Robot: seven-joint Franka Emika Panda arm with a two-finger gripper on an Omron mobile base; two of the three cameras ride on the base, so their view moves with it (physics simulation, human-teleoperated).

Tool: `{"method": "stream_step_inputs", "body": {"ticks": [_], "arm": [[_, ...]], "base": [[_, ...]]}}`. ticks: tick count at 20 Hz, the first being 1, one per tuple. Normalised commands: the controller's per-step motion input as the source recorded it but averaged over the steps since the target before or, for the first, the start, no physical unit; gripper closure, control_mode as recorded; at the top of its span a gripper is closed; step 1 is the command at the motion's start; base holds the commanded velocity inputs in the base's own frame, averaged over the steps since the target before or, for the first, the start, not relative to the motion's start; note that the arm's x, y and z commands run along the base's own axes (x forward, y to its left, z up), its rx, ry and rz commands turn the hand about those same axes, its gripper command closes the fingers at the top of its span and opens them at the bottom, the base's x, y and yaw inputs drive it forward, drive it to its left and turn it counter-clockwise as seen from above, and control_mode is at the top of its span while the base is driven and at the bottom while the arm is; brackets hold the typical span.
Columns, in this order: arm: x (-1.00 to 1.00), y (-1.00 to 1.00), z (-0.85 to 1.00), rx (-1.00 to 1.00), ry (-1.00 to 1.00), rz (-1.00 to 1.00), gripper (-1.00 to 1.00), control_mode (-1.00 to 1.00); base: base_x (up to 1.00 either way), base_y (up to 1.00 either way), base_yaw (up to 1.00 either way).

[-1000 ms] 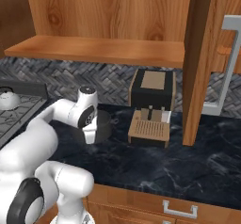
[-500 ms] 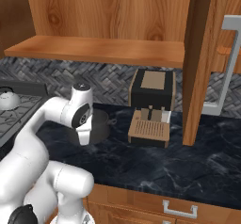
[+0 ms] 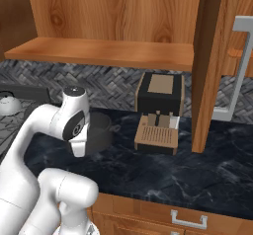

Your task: Pick the kettle from the cabinet and place it on a stove burner. Then pick the pot from the counter and place it on another stove burner. Finally, turn both burners on.

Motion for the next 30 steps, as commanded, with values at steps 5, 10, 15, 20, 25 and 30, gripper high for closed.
{"method": "stream_step_inputs", "body": {"ticks": [5,10,15,20,25,30], "arm": [[-0.47,0.0,0.43,0.0,0.0,-0.05,1.0,-1.0],[-0.42,0.0,0.5,0.0,0.0,-0.04,1.0,-1.0],[-0.37,0.0,0.44,0.0,0.0,-0.04,1.0,-1.0],[-0.41,0.0,0.29,0.0,0.0,-0.03,1.0,-1.0],[-0.33,0.0,0.12,0.0,0.0,-0.02,1.0,-1.0],[0.0,0.0,0.0,0.0,0.0,0.0,1.0,-1.0]], "base": [[0.0,0.0,0.0],[0.0,0.0,0.0],[0.0,0.0,0.0],[0.0,0.0,0.0],[0.0,0.0,0.0],[0.0,0.0,0.0]]}}
